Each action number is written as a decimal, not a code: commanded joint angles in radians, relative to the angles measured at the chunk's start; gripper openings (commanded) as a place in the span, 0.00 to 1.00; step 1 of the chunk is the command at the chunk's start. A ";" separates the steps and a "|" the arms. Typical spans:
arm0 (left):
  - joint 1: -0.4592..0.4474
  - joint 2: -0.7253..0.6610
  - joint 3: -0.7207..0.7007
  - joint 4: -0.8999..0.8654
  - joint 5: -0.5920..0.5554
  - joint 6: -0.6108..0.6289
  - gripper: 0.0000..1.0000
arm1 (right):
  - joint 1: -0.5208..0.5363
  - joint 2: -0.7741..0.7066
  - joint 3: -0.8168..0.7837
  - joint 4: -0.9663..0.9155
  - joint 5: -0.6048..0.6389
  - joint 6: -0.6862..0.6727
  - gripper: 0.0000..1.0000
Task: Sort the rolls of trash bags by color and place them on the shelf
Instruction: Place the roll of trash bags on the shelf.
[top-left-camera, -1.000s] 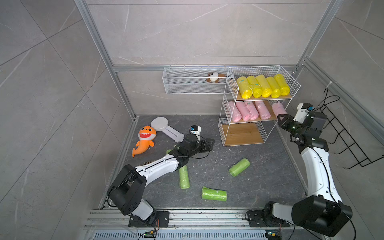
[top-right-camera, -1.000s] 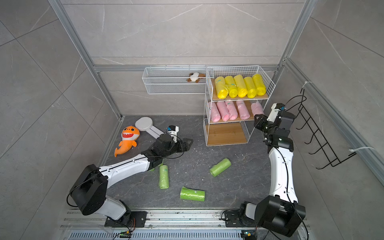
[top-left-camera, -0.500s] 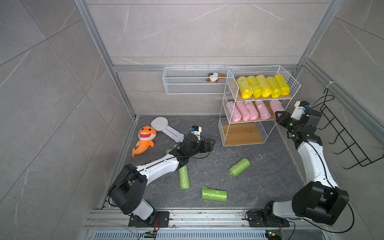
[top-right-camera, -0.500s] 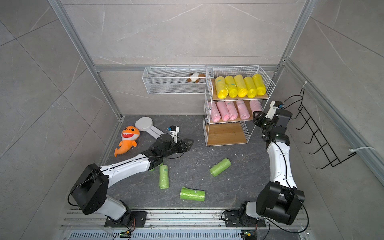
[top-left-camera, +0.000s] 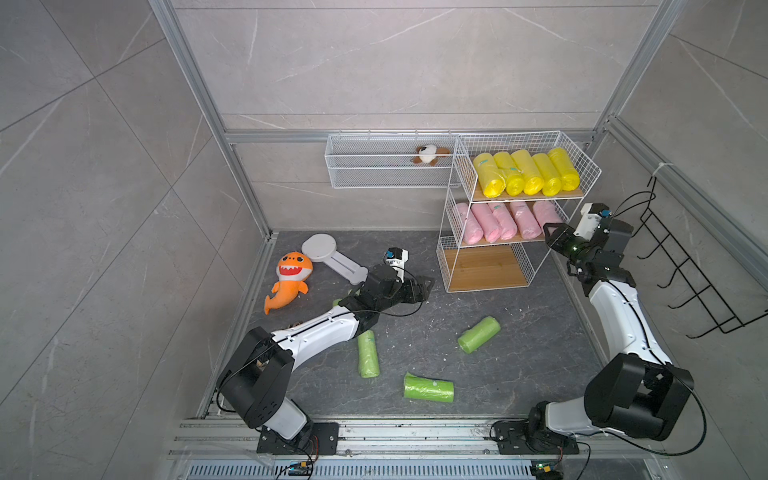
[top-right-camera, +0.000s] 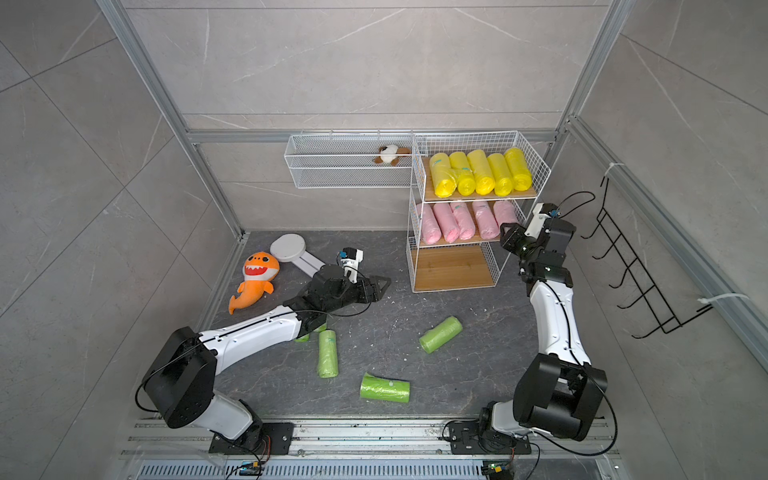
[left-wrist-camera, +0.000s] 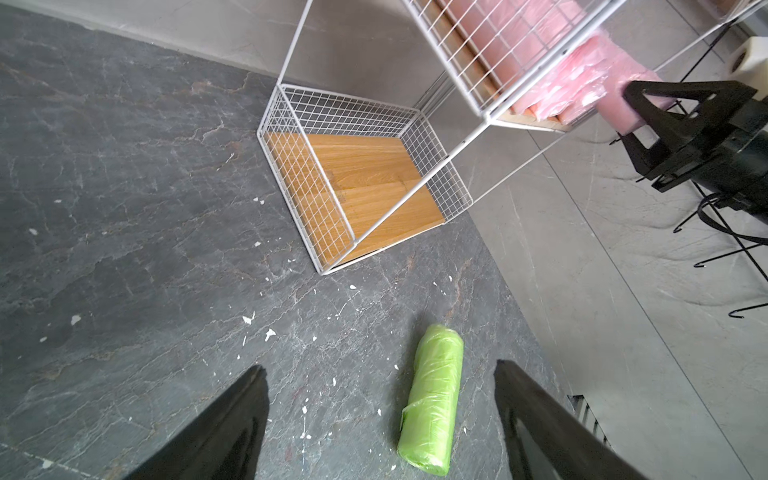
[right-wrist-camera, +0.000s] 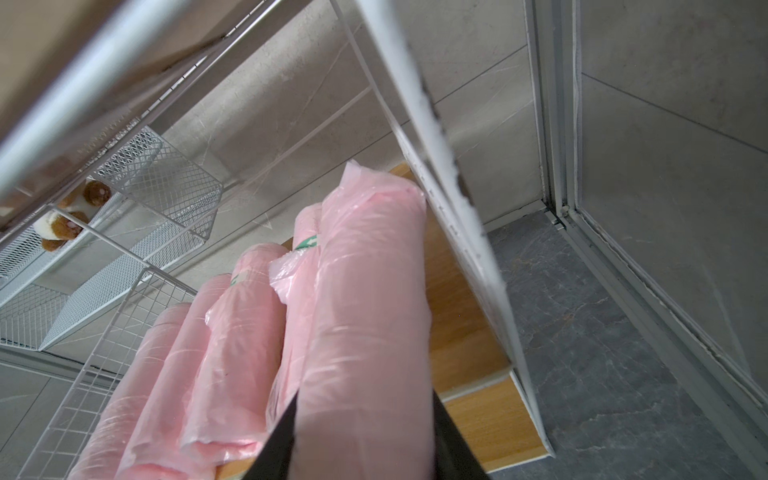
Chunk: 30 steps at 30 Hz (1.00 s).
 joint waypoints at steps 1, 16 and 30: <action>0.001 -0.036 0.051 0.065 0.035 0.070 0.87 | 0.010 0.002 0.010 0.041 0.002 0.012 0.25; -0.007 -0.036 0.091 0.113 0.085 0.105 0.86 | 0.047 0.037 0.038 0.000 0.089 0.005 0.32; -0.009 -0.035 0.063 0.124 0.079 0.072 0.86 | 0.046 0.114 0.072 0.071 0.110 0.039 0.40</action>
